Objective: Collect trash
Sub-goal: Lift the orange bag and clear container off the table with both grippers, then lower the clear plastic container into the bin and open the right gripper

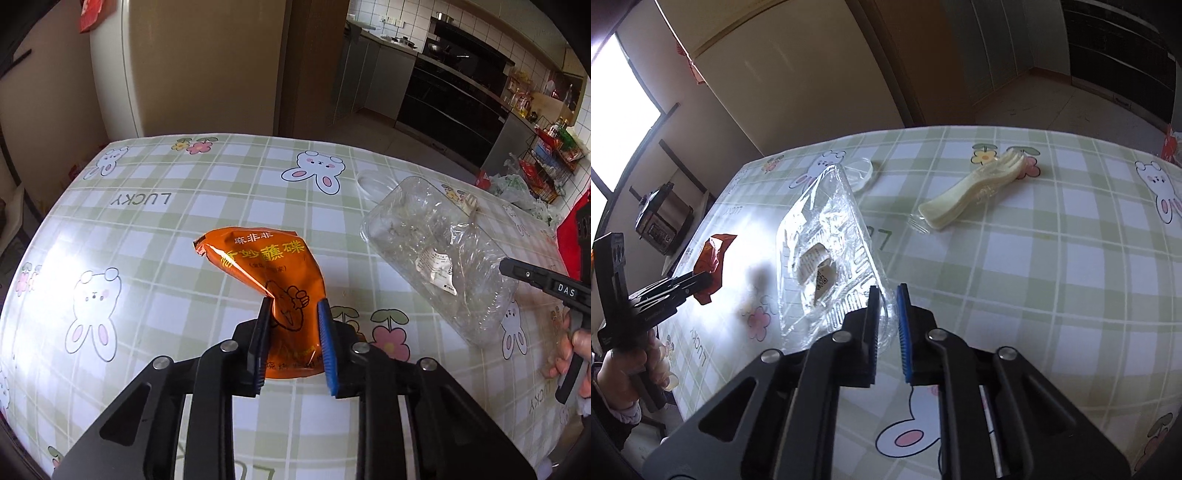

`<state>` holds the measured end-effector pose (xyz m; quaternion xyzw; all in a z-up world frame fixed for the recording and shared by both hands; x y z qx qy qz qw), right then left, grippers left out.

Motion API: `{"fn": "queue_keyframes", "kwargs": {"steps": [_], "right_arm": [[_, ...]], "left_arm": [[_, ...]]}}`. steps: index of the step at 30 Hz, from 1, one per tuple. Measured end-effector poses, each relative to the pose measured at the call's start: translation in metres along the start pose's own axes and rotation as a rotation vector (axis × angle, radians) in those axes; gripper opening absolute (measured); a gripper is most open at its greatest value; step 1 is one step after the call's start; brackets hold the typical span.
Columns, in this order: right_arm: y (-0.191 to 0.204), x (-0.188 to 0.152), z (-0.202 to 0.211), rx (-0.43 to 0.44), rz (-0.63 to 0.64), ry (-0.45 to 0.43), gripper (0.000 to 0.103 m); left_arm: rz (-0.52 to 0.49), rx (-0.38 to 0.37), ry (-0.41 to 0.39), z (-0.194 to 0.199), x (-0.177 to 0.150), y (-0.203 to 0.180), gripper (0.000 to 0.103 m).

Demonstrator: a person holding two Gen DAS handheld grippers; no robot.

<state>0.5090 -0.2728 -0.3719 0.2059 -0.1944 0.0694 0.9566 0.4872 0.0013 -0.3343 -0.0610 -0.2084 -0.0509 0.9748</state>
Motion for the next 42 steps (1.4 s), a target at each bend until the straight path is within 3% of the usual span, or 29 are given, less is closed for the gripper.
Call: {"fn": "queue_keyframes", "kwargs": {"steps": [13,28,42], "right_arm": [[0.075,-0.036,0.098,-0.022,0.121,-0.125,0.012],[0.151,-0.135,0.199,-0.014,0.225,-0.205,0.012],[0.193,-0.249,0.246,0.010,0.282,-0.196,0.013]], "left_arm": [[-0.029,-0.047,-0.157,0.123,-0.079,-0.022,0.024],[-0.030,-0.075,-0.263,0.247,-0.190,-0.046,0.024],[0.021,-0.073,-0.336,0.311,-0.285,-0.048,0.024]]}}
Point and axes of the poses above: each gripper's, at about its wrist camera, not at the fingertips, and z roughly against the way its jaws point, y to its left, x to its top, the point moved 4 cm from there along -z, roughly the way its jaws point, and after that the axes turned 13 degrees about y, right-handed, at the moved point
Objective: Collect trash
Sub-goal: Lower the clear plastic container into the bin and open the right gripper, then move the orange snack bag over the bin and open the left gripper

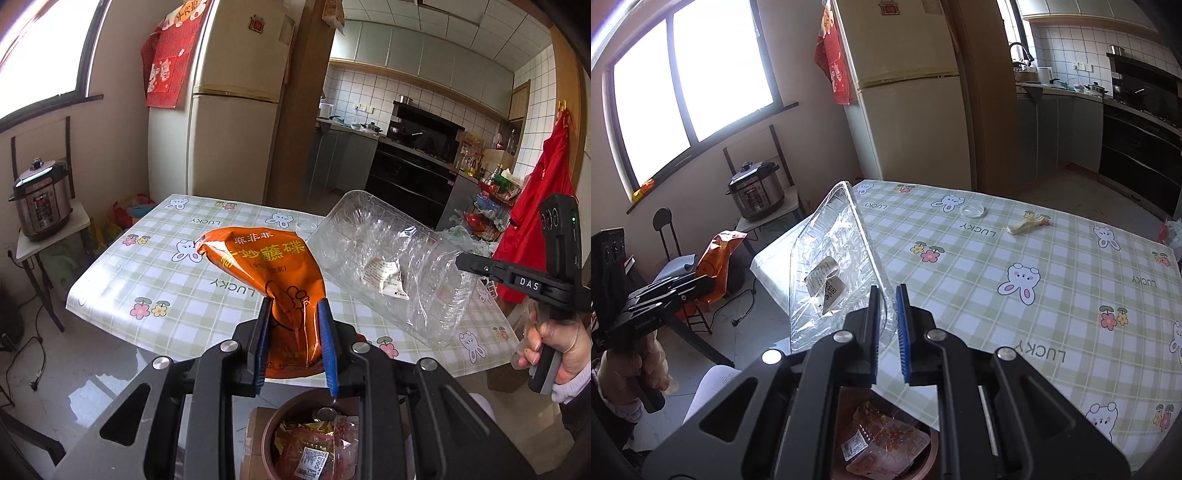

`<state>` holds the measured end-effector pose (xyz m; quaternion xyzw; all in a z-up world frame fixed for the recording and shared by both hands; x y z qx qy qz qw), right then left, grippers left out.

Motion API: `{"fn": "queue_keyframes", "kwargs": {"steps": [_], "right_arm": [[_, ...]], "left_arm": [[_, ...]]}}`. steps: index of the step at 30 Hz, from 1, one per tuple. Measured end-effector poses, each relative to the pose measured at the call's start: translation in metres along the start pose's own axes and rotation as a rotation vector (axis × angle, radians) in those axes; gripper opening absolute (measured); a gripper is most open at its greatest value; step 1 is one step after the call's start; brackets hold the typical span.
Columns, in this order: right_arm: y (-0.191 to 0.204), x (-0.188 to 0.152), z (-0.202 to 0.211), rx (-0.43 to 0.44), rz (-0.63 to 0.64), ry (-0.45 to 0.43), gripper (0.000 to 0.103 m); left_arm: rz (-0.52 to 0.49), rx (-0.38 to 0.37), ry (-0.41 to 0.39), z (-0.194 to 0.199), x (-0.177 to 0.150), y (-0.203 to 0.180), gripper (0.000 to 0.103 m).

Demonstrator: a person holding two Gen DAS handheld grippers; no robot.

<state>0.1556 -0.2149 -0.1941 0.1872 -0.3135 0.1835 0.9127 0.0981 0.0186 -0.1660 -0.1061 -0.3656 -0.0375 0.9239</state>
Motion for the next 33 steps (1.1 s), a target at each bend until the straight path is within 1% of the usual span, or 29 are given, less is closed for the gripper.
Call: {"fn": "queue_keyframes", "kwargs": {"steps": [7,11,18,23,27,29,30,32,33], "right_arm": [[0.021,-0.037,0.017,-0.008,0.010,0.026,0.013],[0.031,-0.052,0.019,0.004,0.010,0.038,0.013],[0.035,-0.061,0.016,0.012,0.014,0.072,0.013],[0.032,-0.063,0.007,0.025,0.000,0.100,0.013],[0.034,-0.069,-0.008,0.030,0.013,0.143,0.014],[0.037,-0.074,-0.018,0.054,0.018,0.177,0.019],[0.039,-0.076,-0.024,0.070,0.021,0.200,0.025],[0.044,-0.079,-0.032,0.092,0.033,0.217,0.064],[0.046,-0.079,-0.033,0.101,0.036,0.212,0.069]], "left_arm": [[0.005,-0.006,-0.035,0.027,-0.018,-0.005,0.024],[-0.002,-0.007,-0.031,0.034,-0.026,-0.007,0.024],[0.011,-0.008,-0.045,0.039,-0.021,-0.004,0.024],[0.021,-0.019,-0.031,0.031,-0.021,-0.001,0.024],[0.025,-0.026,-0.015,0.023,-0.023,0.001,0.024],[0.030,-0.029,-0.007,0.019,-0.023,0.004,0.024],[0.032,-0.030,-0.003,0.018,-0.023,0.005,0.024],[0.035,-0.033,0.005,0.015,-0.024,0.007,0.024],[0.036,-0.034,0.008,0.013,-0.025,0.007,0.024]]}}
Point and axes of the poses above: each gripper's, at about its wrist camera, not at the fingertips, and z roughly against the way its jaws point, y to its left, x to its top, the point moved 4 cm from there along -z, roughly the way its jaws point, and after that the axes turned 13 degrees about y, right-handed, at the moved point
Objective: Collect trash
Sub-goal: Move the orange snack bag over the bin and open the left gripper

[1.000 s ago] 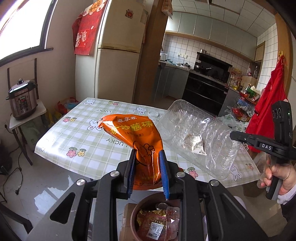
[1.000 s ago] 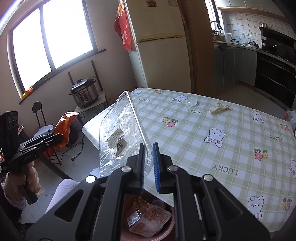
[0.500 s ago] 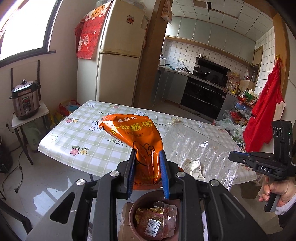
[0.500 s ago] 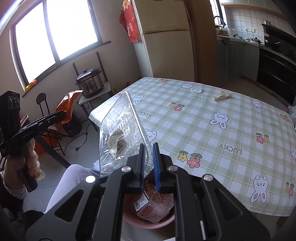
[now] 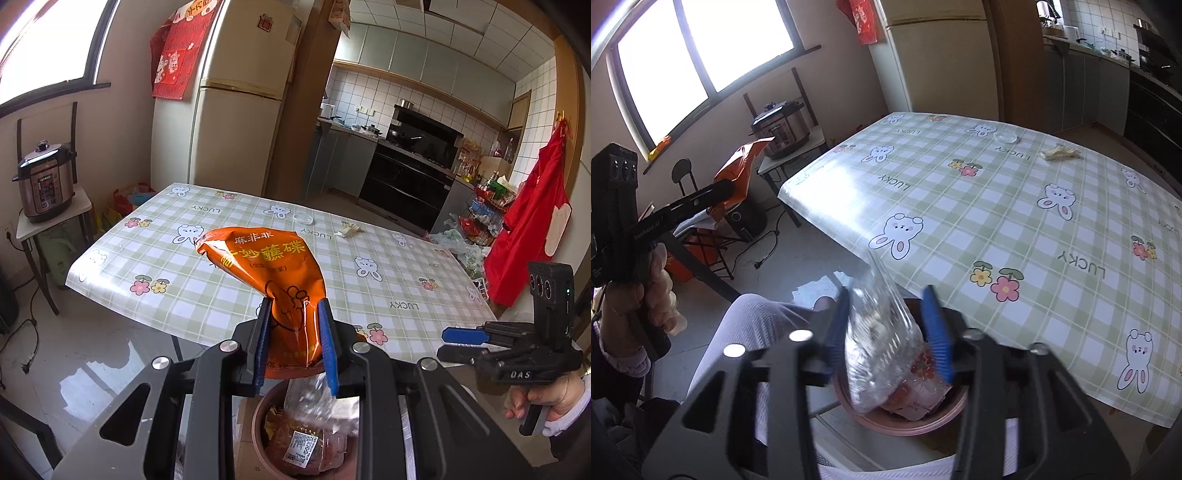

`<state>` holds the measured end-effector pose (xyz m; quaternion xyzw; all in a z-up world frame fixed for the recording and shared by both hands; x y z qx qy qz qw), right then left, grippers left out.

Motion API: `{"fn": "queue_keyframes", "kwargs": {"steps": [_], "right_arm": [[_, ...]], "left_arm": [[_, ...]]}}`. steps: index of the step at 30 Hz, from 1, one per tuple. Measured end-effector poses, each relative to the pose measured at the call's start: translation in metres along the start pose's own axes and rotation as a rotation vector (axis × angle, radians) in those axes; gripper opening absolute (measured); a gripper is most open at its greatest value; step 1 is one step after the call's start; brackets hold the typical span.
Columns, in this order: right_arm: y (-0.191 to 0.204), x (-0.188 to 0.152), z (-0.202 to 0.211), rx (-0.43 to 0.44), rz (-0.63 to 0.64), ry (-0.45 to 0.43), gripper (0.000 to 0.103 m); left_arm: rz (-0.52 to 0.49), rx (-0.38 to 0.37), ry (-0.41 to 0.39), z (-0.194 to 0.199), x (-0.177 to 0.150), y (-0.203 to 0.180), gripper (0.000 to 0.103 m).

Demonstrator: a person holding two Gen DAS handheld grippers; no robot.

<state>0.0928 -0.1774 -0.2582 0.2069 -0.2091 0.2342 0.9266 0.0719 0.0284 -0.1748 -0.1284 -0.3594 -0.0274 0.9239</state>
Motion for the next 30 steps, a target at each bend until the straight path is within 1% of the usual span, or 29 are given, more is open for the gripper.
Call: {"fn": "queue_keyframes", "kwargs": {"steps": [2,4,7,12,16,20,26,30], "right_arm": [[0.002,0.003,0.000,0.004,-0.005,-0.012,0.077],[0.001,0.009,0.006,-0.009,-0.016,-0.042,0.094],[-0.003,0.018,0.018,-0.038,-0.030,-0.079,0.097],[-0.018,0.028,0.037,-0.098,-0.069,-0.137,0.097],[-0.032,0.028,0.047,-0.112,-0.101,-0.160,0.097],[-0.041,0.026,0.051,-0.119,-0.126,-0.171,0.097],[-0.047,0.022,0.047,-0.104,-0.154,-0.169,0.097],[-0.052,0.020,0.046,-0.100,-0.170,-0.169,0.097]], "left_arm": [[-0.002,-0.004,0.004,-0.002,-0.001,0.000,0.024],[-0.003,-0.012,0.009,-0.003,-0.001,0.000,0.024],[-0.012,-0.031,0.021,-0.005,-0.002,-0.003,0.024],[-0.022,-0.081,0.058,-0.011,-0.007,-0.011,0.024],[-0.037,-0.105,0.094,-0.018,-0.013,-0.020,0.025],[-0.058,-0.119,0.120,-0.025,-0.016,-0.029,0.026],[-0.105,-0.145,0.159,-0.036,-0.020,-0.049,0.026],[-0.133,-0.175,0.190,-0.044,-0.025,-0.061,0.029]]}}
Point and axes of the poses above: each gripper's, at about its wrist camera, not at the fingertips, and z roughly against the way its jaws point, y to its left, x to its top, the point moved 4 cm from there along -z, roughly the way its jaws point, and after that the axes turned 13 degrees about y, right-handed, at the moved point
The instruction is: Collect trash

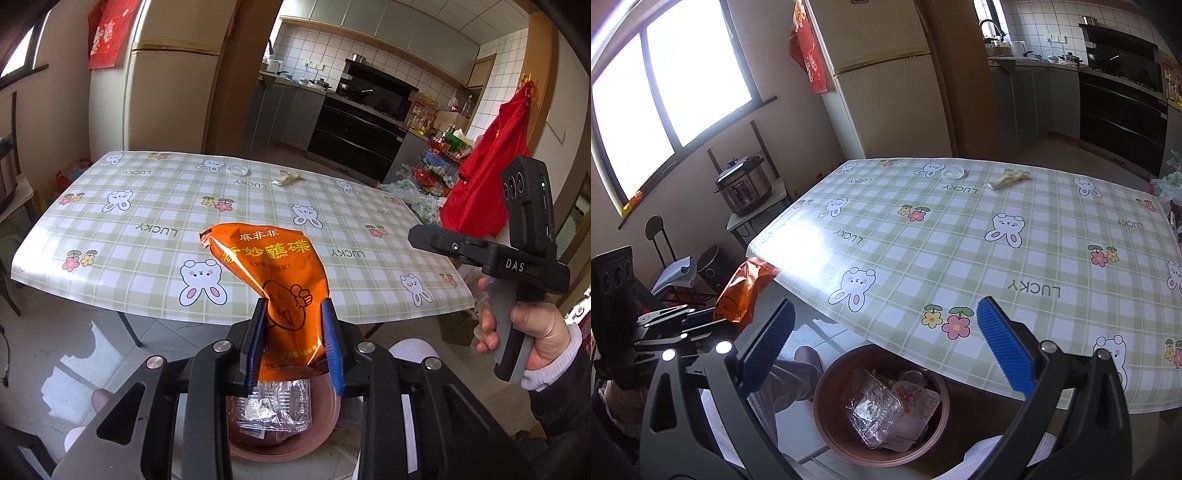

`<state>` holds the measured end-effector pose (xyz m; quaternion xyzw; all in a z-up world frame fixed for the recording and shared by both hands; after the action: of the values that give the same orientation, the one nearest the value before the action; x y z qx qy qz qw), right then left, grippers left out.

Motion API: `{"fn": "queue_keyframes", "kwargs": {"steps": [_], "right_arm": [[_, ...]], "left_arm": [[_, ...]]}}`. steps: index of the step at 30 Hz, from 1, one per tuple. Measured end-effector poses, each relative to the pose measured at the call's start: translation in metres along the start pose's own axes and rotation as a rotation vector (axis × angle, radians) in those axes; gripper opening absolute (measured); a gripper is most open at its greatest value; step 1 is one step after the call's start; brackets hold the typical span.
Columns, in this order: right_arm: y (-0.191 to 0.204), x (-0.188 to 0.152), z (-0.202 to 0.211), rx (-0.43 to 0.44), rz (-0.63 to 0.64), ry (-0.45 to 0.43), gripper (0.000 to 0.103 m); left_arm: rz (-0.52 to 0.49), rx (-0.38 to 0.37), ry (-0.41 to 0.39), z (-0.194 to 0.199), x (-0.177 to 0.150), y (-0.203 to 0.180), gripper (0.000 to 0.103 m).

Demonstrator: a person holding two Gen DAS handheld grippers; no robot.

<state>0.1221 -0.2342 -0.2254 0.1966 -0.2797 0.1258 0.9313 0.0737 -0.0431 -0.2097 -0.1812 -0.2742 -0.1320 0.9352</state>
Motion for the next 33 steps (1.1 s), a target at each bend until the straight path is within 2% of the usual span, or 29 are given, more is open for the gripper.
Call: {"fn": "queue_keyframes", "kwargs": {"steps": [1,3,4,5,7,11,20,33], "right_arm": [[0.000,0.000,0.000,-0.001,-0.004,-0.001,0.097],[-0.002,-0.001,0.000,0.000,-0.008,-0.001,0.097],[-0.002,-0.001,0.001,0.001,-0.010,0.000,0.097],[-0.003,-0.002,0.001,0.002,-0.011,0.000,0.097],[-0.003,-0.002,0.000,-0.002,-0.013,0.002,0.097],[-0.004,-0.003,-0.002,-0.003,-0.017,0.006,0.097],[-0.003,-0.003,-0.002,-0.005,-0.016,0.011,0.097],[-0.014,0.001,-0.008,-0.031,-0.009,0.019,0.097]], "left_arm": [[-0.008,-0.003,0.003,-0.002,0.000,-0.002,0.033],[-0.022,-0.007,0.008,-0.005,-0.001,-0.005,0.048],[-0.025,-0.011,0.005,-0.006,-0.001,-0.005,0.062],[-0.024,-0.022,0.003,-0.006,-0.001,-0.005,0.068],[-0.018,-0.027,0.006,-0.007,-0.001,-0.004,0.072],[0.001,0.009,-0.006,-0.005,-0.001,0.003,0.081],[0.051,0.049,-0.026,0.000,-0.001,0.020,0.088],[0.074,0.101,-0.028,-0.003,0.007,0.038,0.091]]}}
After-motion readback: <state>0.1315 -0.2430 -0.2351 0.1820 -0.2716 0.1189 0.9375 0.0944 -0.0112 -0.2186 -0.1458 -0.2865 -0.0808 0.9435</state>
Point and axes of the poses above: each gripper's, at about its wrist camera, not at the fingertips, and z roughly against the way its jaws point, y to its left, x to its top, the point moved 4 cm from there along -z, roughly the way its jaws point, and after that the axes turned 13 degrees about y, right-handed, at the moved point
